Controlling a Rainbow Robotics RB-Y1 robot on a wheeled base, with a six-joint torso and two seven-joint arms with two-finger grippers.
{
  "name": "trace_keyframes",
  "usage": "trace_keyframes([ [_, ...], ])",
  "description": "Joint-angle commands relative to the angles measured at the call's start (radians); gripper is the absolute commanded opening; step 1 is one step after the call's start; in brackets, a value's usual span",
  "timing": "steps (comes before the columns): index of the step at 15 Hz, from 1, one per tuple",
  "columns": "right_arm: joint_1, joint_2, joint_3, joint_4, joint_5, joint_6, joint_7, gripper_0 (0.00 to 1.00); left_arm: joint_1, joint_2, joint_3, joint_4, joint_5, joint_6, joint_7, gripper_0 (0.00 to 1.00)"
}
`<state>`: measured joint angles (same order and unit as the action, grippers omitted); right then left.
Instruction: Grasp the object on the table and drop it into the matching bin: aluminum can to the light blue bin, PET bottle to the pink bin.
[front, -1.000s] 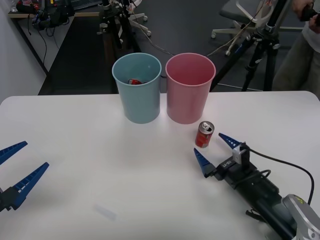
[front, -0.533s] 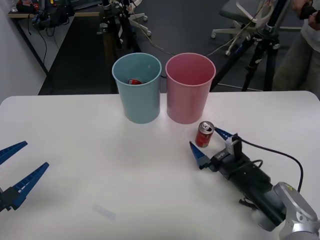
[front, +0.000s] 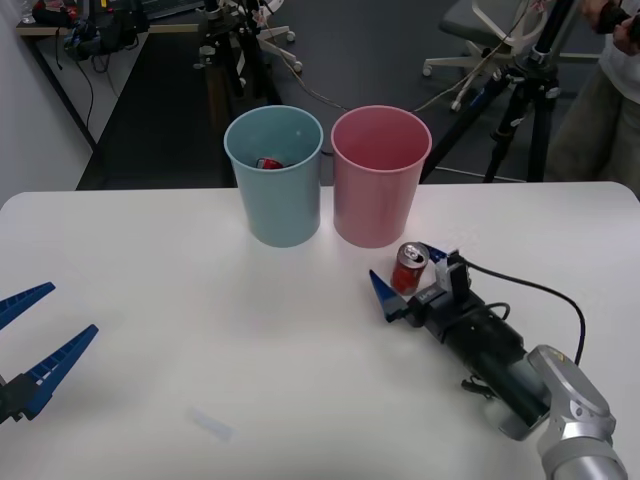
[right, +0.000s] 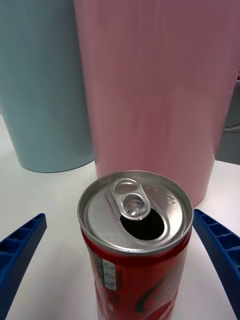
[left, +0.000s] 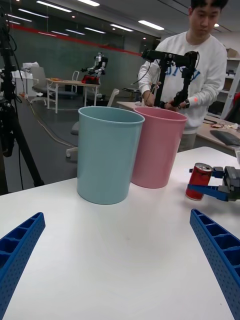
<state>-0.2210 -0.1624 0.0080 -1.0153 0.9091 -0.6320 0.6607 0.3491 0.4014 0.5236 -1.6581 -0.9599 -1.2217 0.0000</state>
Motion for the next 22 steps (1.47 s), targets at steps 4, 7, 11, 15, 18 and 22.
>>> trace_keyframes([
  [4,0.000,0.001,0.004,0.000,0.005,0.005,-0.001,0.34,0.000,0.000,0.000,0.000,0.000,0.000,0.000,1.00],
  [7,-0.001,0.001,0.004,-0.002,0.005,0.005,-0.006,0.00,0.000,0.000,0.000,0.000,0.000,0.000,0.000,1.00],
  [11,-0.001,0.001,0.004,0.000,0.005,0.005,-0.007,0.00,0.000,0.000,0.000,0.000,0.000,0.000,0.000,1.00],
  [15,0.000,0.001,0.004,-0.002,0.004,-0.005,-0.009,0.00,0.000,0.000,0.000,0.000,0.000,0.000,0.000,1.00],
  [18,0.002,0.001,0.004,-0.003,0.001,-0.026,-0.015,0.00,0.000,0.000,0.000,0.000,0.000,0.000,0.000,1.00],
  [22,0.068,0.001,0.012,-0.123,0.002,-0.029,-0.036,0.00,0.000,0.000,0.000,0.000,0.000,0.000,0.000,1.00],
])
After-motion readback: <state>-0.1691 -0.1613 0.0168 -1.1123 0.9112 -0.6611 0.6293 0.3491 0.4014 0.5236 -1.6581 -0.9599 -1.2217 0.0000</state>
